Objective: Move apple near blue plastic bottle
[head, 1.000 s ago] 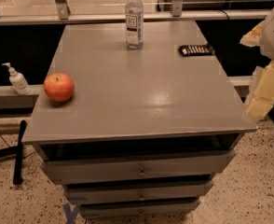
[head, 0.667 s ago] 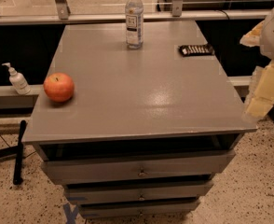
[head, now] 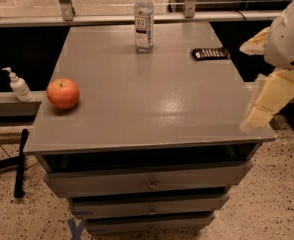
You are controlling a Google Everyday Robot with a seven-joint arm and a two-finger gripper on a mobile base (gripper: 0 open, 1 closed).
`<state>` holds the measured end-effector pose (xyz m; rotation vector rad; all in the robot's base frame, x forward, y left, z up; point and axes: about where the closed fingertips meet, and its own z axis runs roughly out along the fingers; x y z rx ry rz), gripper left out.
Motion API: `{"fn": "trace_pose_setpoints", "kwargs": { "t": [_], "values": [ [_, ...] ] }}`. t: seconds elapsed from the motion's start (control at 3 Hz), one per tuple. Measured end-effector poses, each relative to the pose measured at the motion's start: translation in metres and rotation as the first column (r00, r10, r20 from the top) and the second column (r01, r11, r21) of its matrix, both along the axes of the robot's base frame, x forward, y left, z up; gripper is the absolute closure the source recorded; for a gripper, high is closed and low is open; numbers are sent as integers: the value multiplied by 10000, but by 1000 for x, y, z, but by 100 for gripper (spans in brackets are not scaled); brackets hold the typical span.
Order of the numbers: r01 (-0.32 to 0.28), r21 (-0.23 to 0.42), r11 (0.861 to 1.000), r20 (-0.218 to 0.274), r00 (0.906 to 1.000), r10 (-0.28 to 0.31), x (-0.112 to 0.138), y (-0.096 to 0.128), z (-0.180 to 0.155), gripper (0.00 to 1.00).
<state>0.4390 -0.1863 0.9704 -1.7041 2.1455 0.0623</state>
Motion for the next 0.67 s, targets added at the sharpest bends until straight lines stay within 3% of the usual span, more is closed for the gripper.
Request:
{"fn": "trace_pose_setpoints", "kwargs": {
  "t": [0.33, 0.67],
  "values": [
    [-350, 2095, 9772, -250, 9988, 411, 5, 53, -12, 0],
    [-557, 4137, 9087, -385, 9962, 786, 12, 112, -16, 0]
  ]
}}
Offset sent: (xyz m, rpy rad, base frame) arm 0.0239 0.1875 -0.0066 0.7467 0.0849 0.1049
